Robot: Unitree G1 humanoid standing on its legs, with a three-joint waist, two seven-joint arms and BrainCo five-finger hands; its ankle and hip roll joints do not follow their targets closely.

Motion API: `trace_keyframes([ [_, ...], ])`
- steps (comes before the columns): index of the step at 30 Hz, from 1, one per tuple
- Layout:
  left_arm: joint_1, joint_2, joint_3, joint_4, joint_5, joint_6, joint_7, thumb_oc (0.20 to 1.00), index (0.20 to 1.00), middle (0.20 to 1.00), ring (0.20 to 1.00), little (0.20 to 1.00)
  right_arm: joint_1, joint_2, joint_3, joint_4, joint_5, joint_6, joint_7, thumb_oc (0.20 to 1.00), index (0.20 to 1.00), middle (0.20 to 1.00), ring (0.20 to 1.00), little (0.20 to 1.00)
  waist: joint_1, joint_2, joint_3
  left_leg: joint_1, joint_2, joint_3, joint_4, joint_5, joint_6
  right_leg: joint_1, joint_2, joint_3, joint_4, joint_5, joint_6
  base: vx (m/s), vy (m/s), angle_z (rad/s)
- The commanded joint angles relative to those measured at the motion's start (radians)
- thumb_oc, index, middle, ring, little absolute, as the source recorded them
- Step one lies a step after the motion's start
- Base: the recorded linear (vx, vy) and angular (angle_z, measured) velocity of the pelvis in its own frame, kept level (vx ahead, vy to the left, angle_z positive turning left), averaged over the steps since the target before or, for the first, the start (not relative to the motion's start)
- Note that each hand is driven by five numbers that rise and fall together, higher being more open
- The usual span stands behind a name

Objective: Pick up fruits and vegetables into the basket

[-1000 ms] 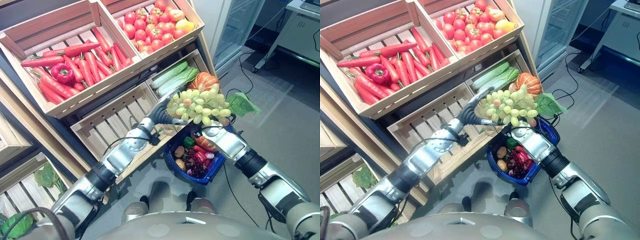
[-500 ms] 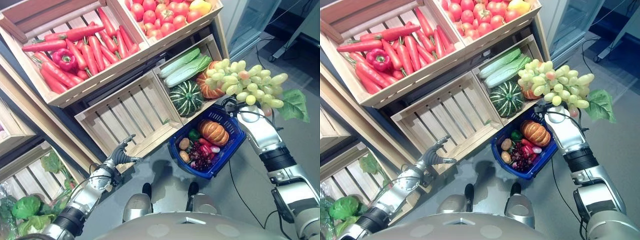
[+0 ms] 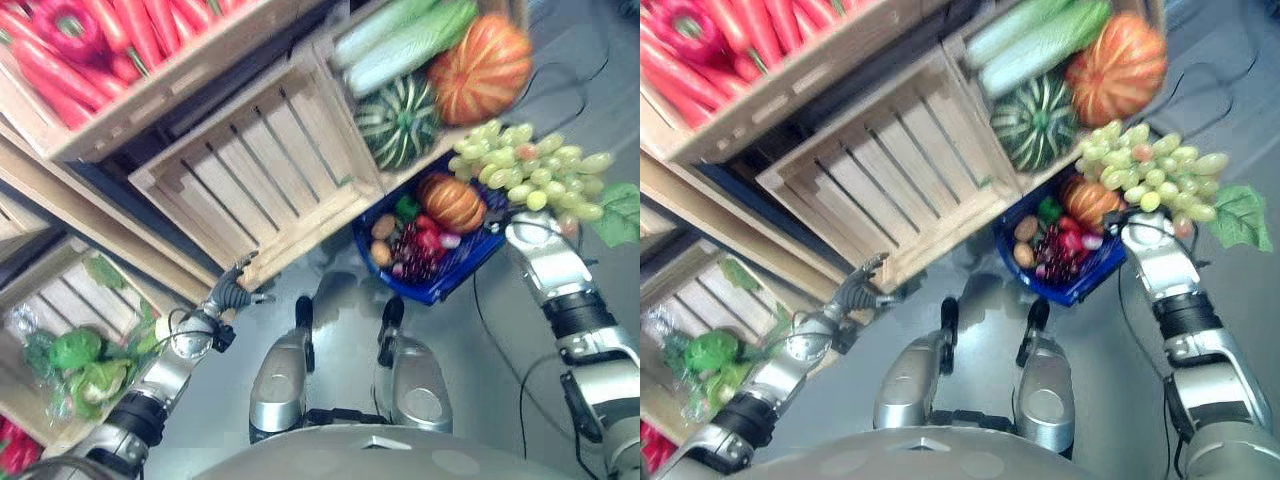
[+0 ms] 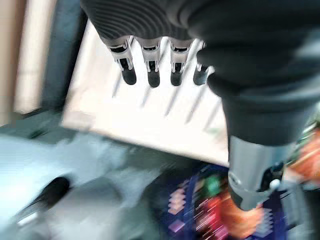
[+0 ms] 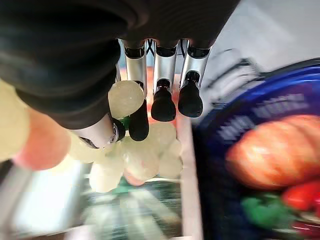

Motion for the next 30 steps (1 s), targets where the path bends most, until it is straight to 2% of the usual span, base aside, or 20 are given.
trace_keyframes([
  [1, 0.084, 0.025, -0.031, -0.035, -0.069, -0.064, -0.014, 1.0, 1.0, 1.0, 1.0, 1.0, -0.017, -0.02, -0.012, -0.037, 0.056, -0.057, -0.033, 0.2, 0.2, 0.2, 0.2, 0.2, -0.01, -0.015, -0.037, 0.016, 0.039, 0.055, 0.074, -0.078, 0.012, 0.029, -0.044, 0.035, 0.121, -0.104, 0.059, -0.11, 0.005, 0.05],
  [6, 0.085, -0.012, -0.061, -0.02, -0.195, -0.114, -0.049, 1.0, 1.0, 1.0, 1.0, 1.0, -0.042, -0.032, -0.008, 0.049, 0.077, -0.045, -0.036, 0.2, 0.2, 0.2, 0.2, 0.2, -0.019, 0.032, -0.031, -0.107, 0.022, 0.064, 0.089, -0.047, 0.013, -0.127, -0.041, 0.037, 0.203, -0.121, 0.039, -0.05, 0.019, -0.04],
  [13, 0.077, -0.023, -0.085, -0.03, -0.29, -0.156, -0.111, 1.0, 1.0, 1.0, 1.0, 1.0, -0.081, -0.041, 0.007, 0.15, 0.081, -0.011, -0.004, 0.2, 0.2, 0.2, 0.2, 0.2, -0.02, 0.074, -0.031, -0.223, 0.004, 0.075, 0.105, -0.028, 0.017, -0.275, -0.037, 0.052, 0.282, -0.141, 0.023, -0.01, -0.003, -0.01],
  [14, 0.075, -0.023, -0.087, -0.035, -0.293, -0.15, -0.106, 1.0, 1.0, 1.0, 1.0, 1.0, -0.09, -0.045, 0.013, 0.164, 0.076, -0.002, 0.005, 0.2, 0.2, 0.2, 0.2, 0.2, -0.018, 0.078, -0.031, -0.24, 0.003, 0.074, 0.105, -0.024, 0.018, -0.296, -0.034, 0.053, 0.287, -0.14, 0.023, 0.04, -0.044, 0.03],
  [15, 0.079, -0.021, -0.094, -0.039, -0.305, -0.153, -0.107, 1.0, 1.0, 1.0, 1.0, 1.0, -0.092, -0.049, 0.025, 0.176, 0.072, 0.003, 0.008, 0.2, 0.2, 0.2, 0.2, 0.2, -0.017, 0.081, -0.031, -0.236, -0.002, 0.069, 0.109, -0.045, 0.012, -0.296, -0.034, 0.064, 0.301, -0.168, 0.032, 0.05, -0.032, 0.01],
  [21, 0.071, -0.025, -0.11, -0.047, -0.35, -0.131, -0.107, 1.0, 1.0, 1.0, 1.0, 1.0, -0.165, -0.067, 0.073, 0.253, 0.057, 0.033, 0.04, 0.2, 0.2, 0.2, 0.2, 0.2, 0.0, 0.107, -0.031, -0.326, -0.01, 0.065, 0.121, -0.033, 0.013, -0.387, -0.031, 0.063, 0.329, -0.173, 0.023, 0.01, -0.016, -0.02],
  [26, 0.075, -0.025, -0.114, -0.057, -0.383, -0.145, -0.112, 1.0, 1.0, 1.0, 1.0, 1.0, -0.215, -0.077, 0.108, 0.292, 0.014, 0.044, 0.062, 0.2, 0.2, 0.2, 0.2, 0.2, 0.014, 0.12, -0.031, -0.396, -0.016, 0.058, 0.128, -0.022, 0.016, -0.456, -0.026, 0.064, 0.347, -0.173, 0.016, 0.0, -0.028, 0.03],
  [30, 0.072, -0.021, -0.116, -0.064, -0.382, -0.148, -0.117, 1.0, 1.0, 1.0, 1.0, 1.0, -0.246, -0.075, 0.129, 0.331, 0.039, 0.07, 0.07, 0.2, 0.2, 0.2, 0.2, 0.2, 0.027, 0.124, -0.031, -0.438, -0.019, 0.05, 0.132, -0.017, 0.018, -0.494, -0.023, 0.062, 0.359, -0.174, 0.012, 0.01, -0.048, 0.03],
])
